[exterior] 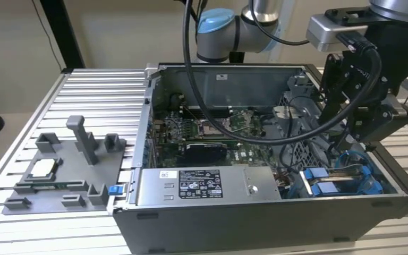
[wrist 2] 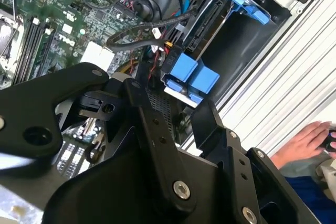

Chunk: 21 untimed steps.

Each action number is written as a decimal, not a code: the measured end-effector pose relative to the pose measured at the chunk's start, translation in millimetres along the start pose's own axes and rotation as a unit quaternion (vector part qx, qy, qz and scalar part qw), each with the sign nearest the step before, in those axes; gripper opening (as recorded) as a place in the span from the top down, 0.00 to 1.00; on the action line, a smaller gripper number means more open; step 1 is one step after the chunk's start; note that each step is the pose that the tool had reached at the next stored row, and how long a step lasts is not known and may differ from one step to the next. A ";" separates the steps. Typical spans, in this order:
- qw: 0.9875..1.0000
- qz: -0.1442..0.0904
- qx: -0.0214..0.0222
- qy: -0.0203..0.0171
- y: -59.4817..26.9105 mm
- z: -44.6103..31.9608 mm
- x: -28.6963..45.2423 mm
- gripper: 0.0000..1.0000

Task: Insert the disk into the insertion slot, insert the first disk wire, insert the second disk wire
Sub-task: 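Insert the first disk wire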

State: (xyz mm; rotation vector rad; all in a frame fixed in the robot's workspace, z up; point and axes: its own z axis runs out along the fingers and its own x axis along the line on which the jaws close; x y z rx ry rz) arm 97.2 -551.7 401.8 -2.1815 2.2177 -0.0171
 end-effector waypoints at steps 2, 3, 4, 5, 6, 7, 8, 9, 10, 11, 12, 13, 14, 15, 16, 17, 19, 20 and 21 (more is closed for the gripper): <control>1.000 -0.002 0.004 0.000 0.1 1.2 0.0 0.00; 1.000 -0.003 0.005 0.000 0.0 1.6 0.0 0.00; 1.000 -0.005 0.006 0.000 0.0 1.9 0.0 0.00; 1.000 -0.006 0.007 0.000 0.0 2.1 0.0 0.00; 1.000 -0.008 0.008 0.000 -0.2 2.3 0.1 0.00; 1.000 -0.009 0.009 0.000 -0.7 2.4 0.1 0.00; 1.000 -0.010 0.009 -0.001 -1.3 2.6 0.1 0.00; 1.000 -0.011 0.009 -0.001 -2.2 2.8 0.0 0.00; 1.000 -0.012 0.009 -0.001 -3.4 2.9 0.0 0.00; 1.000 -0.013 0.009 -0.001 -5.0 3.0 0.0 0.00; 1.000 -0.014 0.009 -0.001 -6.4 3.0 0.0 0.00; 1.000 -0.014 0.009 -0.001 -7.7 3.1 -0.1 0.00; 1.000 -0.015 0.009 -0.001 -8.5 3.2 -0.2 0.00; 1.000 -0.015 0.009 -0.001 -8.7 3.2 -0.2 0.00; 1.000 -0.015 0.009 -0.001 -8.7 3.3 -0.1 0.00; 1.000 -0.015 0.009 -0.001 -8.7 3.3 -0.1 0.00; 1.000 -0.015 0.009 -0.001 -8.8 3.3 -0.1 1.00; 1.000 -0.015 0.009 -0.001 -8.8 3.4 -0.1 1.00; 1.000 -0.015 0.010 -0.002 -8.8 3.5 -0.1 1.00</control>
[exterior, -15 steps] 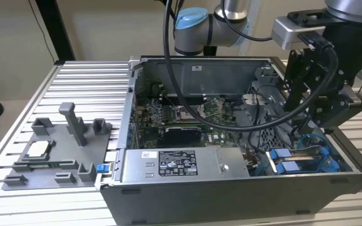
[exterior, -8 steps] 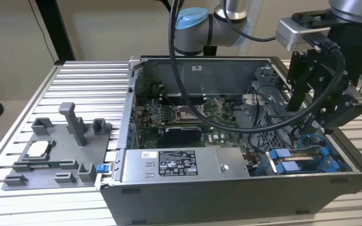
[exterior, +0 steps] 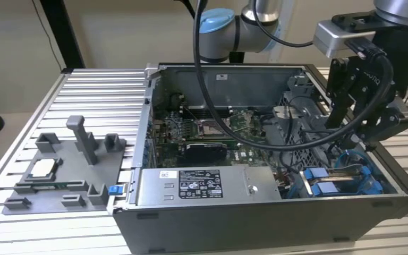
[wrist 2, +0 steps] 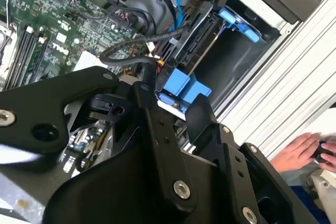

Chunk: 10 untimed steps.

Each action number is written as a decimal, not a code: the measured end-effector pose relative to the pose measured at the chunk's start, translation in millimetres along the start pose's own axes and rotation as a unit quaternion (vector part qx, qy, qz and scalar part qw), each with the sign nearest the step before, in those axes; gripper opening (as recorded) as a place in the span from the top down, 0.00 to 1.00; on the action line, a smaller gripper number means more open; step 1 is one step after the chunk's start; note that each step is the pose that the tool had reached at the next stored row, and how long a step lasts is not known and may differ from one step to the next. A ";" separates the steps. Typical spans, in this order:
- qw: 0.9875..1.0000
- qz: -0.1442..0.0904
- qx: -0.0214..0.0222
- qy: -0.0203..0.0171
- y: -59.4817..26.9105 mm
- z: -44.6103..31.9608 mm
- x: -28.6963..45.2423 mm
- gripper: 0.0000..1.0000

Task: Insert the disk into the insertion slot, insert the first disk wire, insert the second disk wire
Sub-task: 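Insert the first disk wire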

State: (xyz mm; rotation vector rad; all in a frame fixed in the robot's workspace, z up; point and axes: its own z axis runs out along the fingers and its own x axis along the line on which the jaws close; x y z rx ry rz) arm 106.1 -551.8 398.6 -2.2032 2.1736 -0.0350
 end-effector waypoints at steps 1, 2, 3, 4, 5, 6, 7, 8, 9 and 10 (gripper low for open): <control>1.000 -0.001 0.000 -0.001 0.0 0.1 0.0 1.00; 1.000 -0.001 0.000 -0.002 0.0 0.3 -0.1 1.00; 1.000 -0.003 0.001 -0.002 0.0 0.5 -0.2 1.00; 1.000 -0.004 0.001 -0.002 0.0 0.9 -0.2 1.00; 1.000 -0.005 0.001 -0.002 0.0 1.3 -0.2 1.00; 1.000 -0.006 0.002 -0.003 0.0 1.7 -0.2 1.00; 1.000 -0.007 0.002 -0.003 0.0 2.1 -0.3 1.00; 1.000 -0.008 0.003 -0.003 0.0 2.6 -0.3 1.00; 1.000 -0.010 0.004 -0.003 0.1 3.0 -0.4 1.00; 1.000 -0.011 0.004 -0.003 0.1 3.4 -0.4 1.00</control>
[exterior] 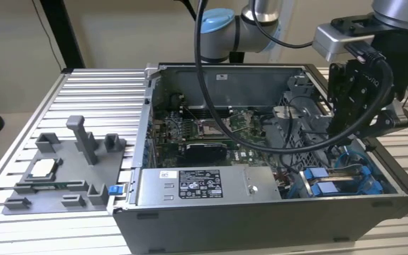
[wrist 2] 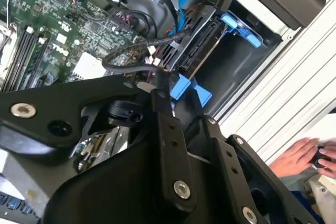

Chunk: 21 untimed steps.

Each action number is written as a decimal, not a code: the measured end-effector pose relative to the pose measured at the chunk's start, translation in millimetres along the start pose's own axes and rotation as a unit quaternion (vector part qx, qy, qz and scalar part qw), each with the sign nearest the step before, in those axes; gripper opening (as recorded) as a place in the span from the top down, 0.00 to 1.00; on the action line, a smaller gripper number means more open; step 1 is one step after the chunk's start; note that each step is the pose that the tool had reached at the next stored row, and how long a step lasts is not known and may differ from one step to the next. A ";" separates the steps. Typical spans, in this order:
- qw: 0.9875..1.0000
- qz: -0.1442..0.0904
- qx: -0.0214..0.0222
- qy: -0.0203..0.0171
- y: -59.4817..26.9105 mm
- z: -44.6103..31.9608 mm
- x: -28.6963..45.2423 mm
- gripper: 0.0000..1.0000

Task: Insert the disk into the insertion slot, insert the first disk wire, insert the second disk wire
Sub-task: 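Insert the first disk wire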

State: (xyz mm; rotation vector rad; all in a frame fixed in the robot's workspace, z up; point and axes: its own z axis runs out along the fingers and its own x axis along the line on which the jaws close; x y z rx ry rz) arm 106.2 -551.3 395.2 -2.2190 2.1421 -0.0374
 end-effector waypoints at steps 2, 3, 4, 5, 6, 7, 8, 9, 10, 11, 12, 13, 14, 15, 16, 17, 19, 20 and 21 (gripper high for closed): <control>1.000 -0.003 0.001 -0.001 0.0 0.6 -0.2 1.00; 1.000 -0.004 0.002 -0.001 0.0 1.0 -0.3 1.00; 1.000 -0.005 0.003 -0.002 0.1 1.4 -0.4 1.00; 1.000 -0.006 0.003 -0.002 0.1 1.7 -0.4 1.00; 1.000 -0.007 0.004 -0.002 0.1 2.0 -0.4 1.00; 1.000 -0.007 0.004 -0.002 0.1 2.2 -0.5 1.00; 1.000 -0.007 0.004 -0.003 0.1 2.5 -0.6 1.00; 1.000 -0.007 0.004 -0.003 0.1 2.6 -0.6 1.00; 1.000 -0.007 0.004 -0.003 0.1 2.8 -0.6 1.00; 1.000 -0.007 0.004 -0.002 0.2 2.8 -0.7 0.00; 1.000 -0.007 0.004 -0.003 0.2 2.9 -0.7 0.00; 1.000 -0.007 0.005 -0.003 0.2 2.8 -0.7 0.00; 1.000 -0.007 0.005 -0.004 0.2 2.9 -0.7 0.00; 1.000 -0.007 0.006 -0.005 0.4 3.1 -0.7 0.00; 1.000 -0.007 0.007 -0.006 0.6 3.5 -0.8 0.00; 1.000 -0.007 0.007 -0.006 0.8 4.0 -1.0 0.00; 1.000 -0.007 0.009 -0.007 1.2 4.8 -1.5 0.00; 1.000 -0.007 0.010 -0.007 1.6 5.2 -1.9 0.00; 1.000 -0.007 0.011 -0.008 2.2 5.5 -2.2 0.00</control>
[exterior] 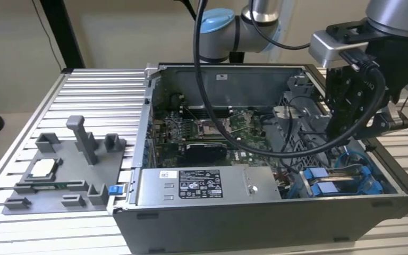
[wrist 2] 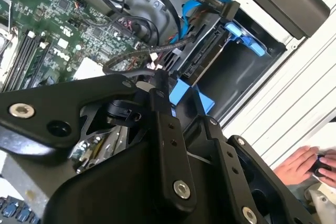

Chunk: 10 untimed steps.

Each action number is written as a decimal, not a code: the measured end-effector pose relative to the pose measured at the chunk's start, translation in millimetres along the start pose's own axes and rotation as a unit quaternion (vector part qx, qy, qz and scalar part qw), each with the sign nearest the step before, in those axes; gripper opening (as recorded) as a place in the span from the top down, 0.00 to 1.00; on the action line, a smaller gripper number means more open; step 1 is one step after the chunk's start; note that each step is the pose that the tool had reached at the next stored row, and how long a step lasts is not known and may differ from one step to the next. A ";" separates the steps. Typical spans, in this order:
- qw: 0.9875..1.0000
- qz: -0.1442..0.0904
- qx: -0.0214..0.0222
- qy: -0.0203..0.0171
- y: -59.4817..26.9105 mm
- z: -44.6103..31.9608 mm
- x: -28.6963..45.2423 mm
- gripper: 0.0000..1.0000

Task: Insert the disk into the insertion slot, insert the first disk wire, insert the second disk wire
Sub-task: 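Insert the first disk wire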

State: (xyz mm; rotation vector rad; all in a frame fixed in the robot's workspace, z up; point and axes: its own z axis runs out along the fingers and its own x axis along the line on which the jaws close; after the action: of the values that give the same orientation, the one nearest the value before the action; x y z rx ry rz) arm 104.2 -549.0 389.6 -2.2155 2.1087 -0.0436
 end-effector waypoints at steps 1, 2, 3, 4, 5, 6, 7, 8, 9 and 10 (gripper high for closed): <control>1.000 0.000 0.000 -0.001 0.9 0.1 -0.7 0.00; 1.000 0.000 0.001 -0.002 1.5 0.1 -1.6 0.00; 1.000 0.000 0.001 -0.002 1.8 0.1 -2.8 0.00; 1.000 0.000 0.001 -0.002 1.9 0.1 -3.8 0.00; 1.000 0.000 0.001 -0.003 1.9 0.1 -4.4 0.00; 1.000 0.000 0.001 -0.003 1.9 -0.1 -4.6 0.00; 1.000 0.000 0.001 -0.004 1.9 -0.7 -4.6 0.00; 1.000 0.000 0.002 -0.004 1.9 -1.5 -4.7 0.00; 1.000 0.000 0.002 -0.004 1.8 -1.8 -4.7 0.00; 1.000 0.000 0.002 -0.004 1.9 -1.6 -4.7 0.00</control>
State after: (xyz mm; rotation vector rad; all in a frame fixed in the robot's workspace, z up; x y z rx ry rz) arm 102.0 -544.4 391.2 -2.2087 2.1026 -0.0385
